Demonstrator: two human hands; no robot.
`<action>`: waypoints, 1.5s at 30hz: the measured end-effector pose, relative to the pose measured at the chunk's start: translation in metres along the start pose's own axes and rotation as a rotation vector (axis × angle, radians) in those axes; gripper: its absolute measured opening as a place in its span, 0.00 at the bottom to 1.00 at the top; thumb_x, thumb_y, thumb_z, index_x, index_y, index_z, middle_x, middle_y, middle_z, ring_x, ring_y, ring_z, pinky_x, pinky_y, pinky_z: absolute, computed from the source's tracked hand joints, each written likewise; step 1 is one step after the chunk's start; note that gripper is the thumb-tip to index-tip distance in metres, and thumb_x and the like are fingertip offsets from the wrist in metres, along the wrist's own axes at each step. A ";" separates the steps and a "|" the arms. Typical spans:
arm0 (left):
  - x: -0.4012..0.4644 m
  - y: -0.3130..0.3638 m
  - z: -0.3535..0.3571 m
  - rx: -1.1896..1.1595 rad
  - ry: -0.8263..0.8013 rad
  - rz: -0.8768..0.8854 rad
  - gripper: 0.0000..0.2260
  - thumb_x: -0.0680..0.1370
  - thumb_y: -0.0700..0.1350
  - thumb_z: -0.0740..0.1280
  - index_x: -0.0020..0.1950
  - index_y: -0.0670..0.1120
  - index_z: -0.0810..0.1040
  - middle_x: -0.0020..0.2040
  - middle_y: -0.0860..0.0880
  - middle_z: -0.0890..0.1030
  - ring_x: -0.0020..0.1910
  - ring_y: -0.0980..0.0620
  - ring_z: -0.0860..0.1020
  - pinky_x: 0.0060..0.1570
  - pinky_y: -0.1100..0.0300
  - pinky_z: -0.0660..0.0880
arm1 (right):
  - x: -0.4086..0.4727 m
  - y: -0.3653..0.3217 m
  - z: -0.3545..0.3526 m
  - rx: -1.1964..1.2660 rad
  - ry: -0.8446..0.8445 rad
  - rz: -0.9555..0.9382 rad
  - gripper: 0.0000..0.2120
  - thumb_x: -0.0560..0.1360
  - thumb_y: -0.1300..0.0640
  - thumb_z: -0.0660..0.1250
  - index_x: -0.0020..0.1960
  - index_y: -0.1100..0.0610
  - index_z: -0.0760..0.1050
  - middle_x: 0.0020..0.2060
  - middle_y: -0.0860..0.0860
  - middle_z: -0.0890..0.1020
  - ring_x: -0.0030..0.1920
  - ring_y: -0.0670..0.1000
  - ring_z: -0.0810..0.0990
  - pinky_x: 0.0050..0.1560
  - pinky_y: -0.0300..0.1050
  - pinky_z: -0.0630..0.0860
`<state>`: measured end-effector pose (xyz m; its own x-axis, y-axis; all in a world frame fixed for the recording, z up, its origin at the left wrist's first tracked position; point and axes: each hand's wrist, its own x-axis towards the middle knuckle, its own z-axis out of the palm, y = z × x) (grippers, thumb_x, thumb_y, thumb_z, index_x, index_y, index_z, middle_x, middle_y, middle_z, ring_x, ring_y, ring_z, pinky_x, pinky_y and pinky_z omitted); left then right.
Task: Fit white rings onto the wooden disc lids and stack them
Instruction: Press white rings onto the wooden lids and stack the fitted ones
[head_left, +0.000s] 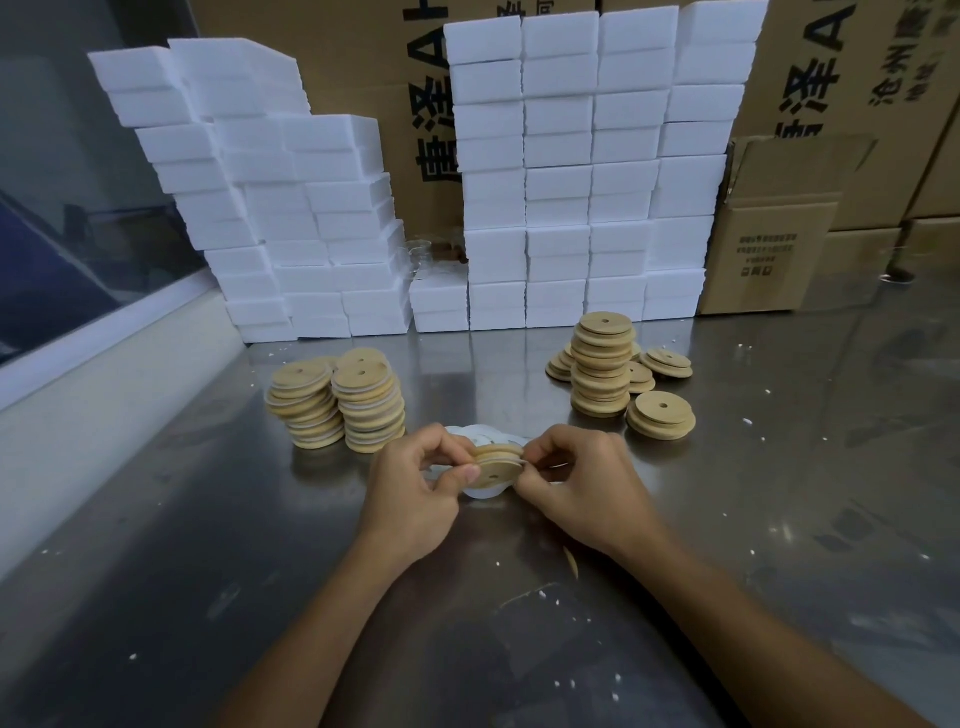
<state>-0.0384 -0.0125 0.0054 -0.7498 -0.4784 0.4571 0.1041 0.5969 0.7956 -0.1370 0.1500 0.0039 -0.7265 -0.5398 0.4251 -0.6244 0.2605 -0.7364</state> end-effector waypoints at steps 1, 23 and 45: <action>0.000 -0.001 0.000 -0.002 0.000 -0.003 0.13 0.70 0.33 0.74 0.35 0.50 0.79 0.41 0.55 0.84 0.46 0.57 0.82 0.52 0.56 0.79 | 0.000 0.000 -0.001 -0.005 -0.010 0.001 0.02 0.71 0.56 0.74 0.43 0.55 0.83 0.36 0.46 0.85 0.39 0.42 0.83 0.43 0.41 0.81; -0.005 -0.007 0.017 -0.023 0.044 0.102 0.06 0.71 0.47 0.70 0.43 0.58 0.76 0.43 0.58 0.82 0.45 0.58 0.83 0.44 0.58 0.81 | -0.006 -0.011 -0.003 -0.265 0.082 -0.366 0.03 0.74 0.59 0.70 0.47 0.58 0.79 0.43 0.49 0.79 0.45 0.50 0.76 0.41 0.51 0.77; 0.000 -0.002 0.014 -0.054 0.038 0.038 0.11 0.70 0.39 0.71 0.40 0.56 0.78 0.38 0.59 0.82 0.38 0.61 0.82 0.40 0.66 0.78 | -0.002 -0.003 0.001 0.043 0.096 -0.156 0.07 0.75 0.63 0.72 0.52 0.57 0.85 0.45 0.45 0.86 0.47 0.41 0.83 0.50 0.38 0.81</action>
<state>-0.0473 -0.0046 -0.0013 -0.7193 -0.4811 0.5011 0.1680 0.5795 0.7975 -0.1337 0.1494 0.0044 -0.6474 -0.4918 0.5823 -0.7202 0.1446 -0.6785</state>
